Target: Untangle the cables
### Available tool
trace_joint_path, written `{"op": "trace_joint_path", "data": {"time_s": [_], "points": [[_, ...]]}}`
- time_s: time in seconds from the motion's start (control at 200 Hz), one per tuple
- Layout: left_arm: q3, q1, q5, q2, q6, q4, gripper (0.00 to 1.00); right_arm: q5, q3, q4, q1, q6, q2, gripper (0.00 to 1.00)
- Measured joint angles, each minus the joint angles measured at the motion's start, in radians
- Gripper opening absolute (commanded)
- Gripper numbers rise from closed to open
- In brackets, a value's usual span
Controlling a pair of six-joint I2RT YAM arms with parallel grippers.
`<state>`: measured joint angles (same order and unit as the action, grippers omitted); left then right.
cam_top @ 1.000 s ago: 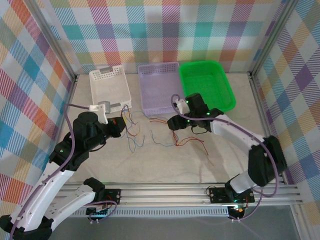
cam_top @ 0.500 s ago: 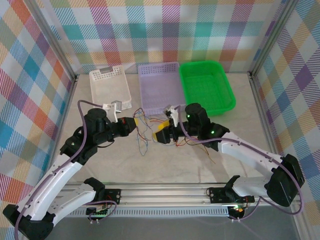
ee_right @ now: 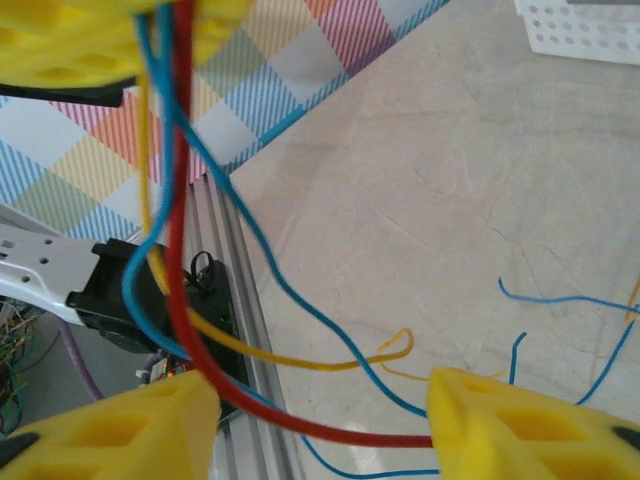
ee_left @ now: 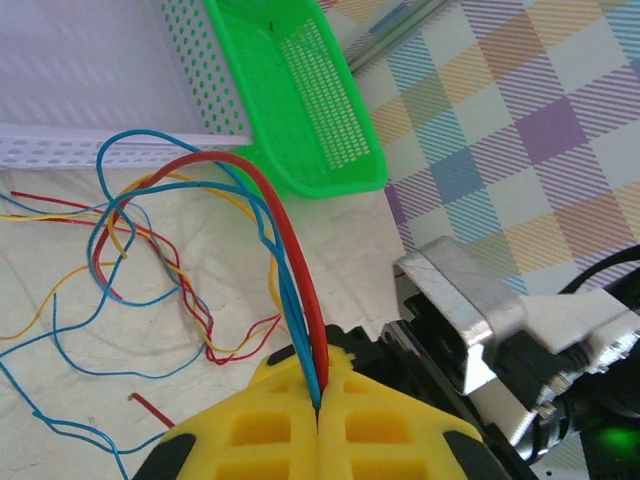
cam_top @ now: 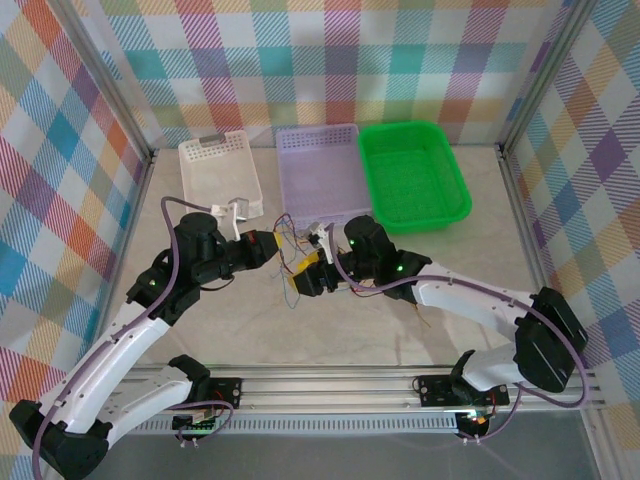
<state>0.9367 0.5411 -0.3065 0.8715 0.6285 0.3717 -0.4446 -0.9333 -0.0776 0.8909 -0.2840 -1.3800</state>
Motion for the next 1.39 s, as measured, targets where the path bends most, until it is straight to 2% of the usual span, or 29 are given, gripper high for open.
{"op": "trace_joint_path", "data": {"time_s": [0.115,0.21,0.285,0.38,0.475,0.63,0.695,1.12,1.395], "points": [[-0.003,0.005,0.000,0.000,0.008,-0.016,0.00,0.006,-0.008,-0.012,0.001,-0.006,-0.003,0.15],[-0.013,0.006,0.000,0.000,0.011,-0.031,0.00,0.009,-0.009,-0.015,0.001,-0.012,-0.003,0.00],[-0.018,0.006,0.000,0.000,0.011,-0.035,0.02,0.013,-0.009,-0.014,0.001,-0.015,-0.003,0.00],[-0.018,0.006,0.000,0.000,0.011,-0.035,0.16,0.014,-0.009,-0.014,0.001,-0.015,-0.003,0.00],[-0.018,0.006,0.000,-0.003,0.006,-0.032,0.25,0.026,-0.004,-0.013,0.001,-0.014,0.006,0.00],[-0.043,0.008,-0.008,-0.031,-0.004,-0.006,0.45,0.051,0.019,0.008,0.001,-0.003,0.107,0.00],[-0.062,0.008,-0.014,-0.044,-0.003,0.000,0.50,0.056,0.019,0.008,0.001,0.005,0.133,0.00],[-0.185,0.008,-0.059,-0.084,0.042,-0.018,0.51,0.089,-0.003,0.063,0.001,0.037,0.139,0.00],[-0.254,0.015,-0.076,-0.070,0.096,-0.111,0.49,0.146,-0.028,0.105,-0.036,0.038,0.149,0.00]]}}
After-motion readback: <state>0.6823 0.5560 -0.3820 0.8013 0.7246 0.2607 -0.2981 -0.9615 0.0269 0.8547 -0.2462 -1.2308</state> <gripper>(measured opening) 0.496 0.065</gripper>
